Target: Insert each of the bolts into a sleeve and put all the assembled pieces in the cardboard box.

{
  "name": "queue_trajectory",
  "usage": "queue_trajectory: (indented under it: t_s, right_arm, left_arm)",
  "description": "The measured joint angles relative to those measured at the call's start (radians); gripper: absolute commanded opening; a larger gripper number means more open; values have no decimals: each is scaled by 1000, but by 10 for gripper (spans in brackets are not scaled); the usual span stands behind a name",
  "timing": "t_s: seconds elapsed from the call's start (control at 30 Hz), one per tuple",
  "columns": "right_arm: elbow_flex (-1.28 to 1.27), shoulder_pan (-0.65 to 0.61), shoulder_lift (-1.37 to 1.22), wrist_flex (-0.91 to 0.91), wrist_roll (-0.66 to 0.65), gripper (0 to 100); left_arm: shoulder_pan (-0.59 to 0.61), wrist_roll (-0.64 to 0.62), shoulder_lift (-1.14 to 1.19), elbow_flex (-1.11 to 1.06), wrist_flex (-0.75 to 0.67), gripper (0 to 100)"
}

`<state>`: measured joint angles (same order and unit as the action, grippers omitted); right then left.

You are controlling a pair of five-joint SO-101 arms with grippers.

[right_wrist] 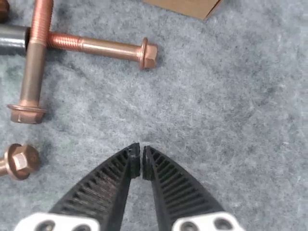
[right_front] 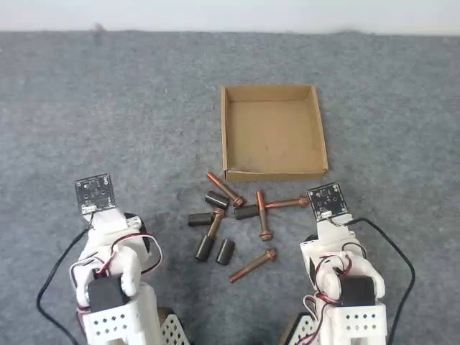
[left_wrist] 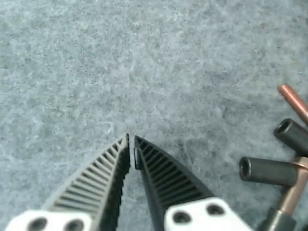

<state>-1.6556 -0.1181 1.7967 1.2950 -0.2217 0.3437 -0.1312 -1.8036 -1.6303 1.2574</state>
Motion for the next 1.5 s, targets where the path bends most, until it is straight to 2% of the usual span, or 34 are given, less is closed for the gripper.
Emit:
queue_trajectory:
  t_s: [0.33, 0.53, 0.73, 0.8, 0.93, 1.1, 1.3, 1.5]
  right_arm:
    - [11, 28, 2, 0, 0, 6]
    - [11, 124, 2, 0, 0, 6]
    - [11, 160, 2, 0, 0, 6]
    - [11, 163, 2, 0, 0, 6]
    - [11, 163, 2, 0, 0, 6]
    - [11, 163, 2, -3, 0, 6]
    - [11, 163, 2, -58, 0, 6]
    - [11, 163, 2, -235, 0, 6]
  left_arm:
    - [8, 6, 0, 18, -6, 12]
    - [6, 241, 0, 49, -40, 12]
    - [17, 210, 0, 282, -40, 12]
    - [-28, 201, 9, 322, -41, 12]
    - [-98, 155, 187, 348, -120, 12]
    - [-115, -20, 529, 358, -245, 12]
    - [-114, -38, 865, 358, -399, 12]
    - [-114, -40, 982, 358, -486, 13]
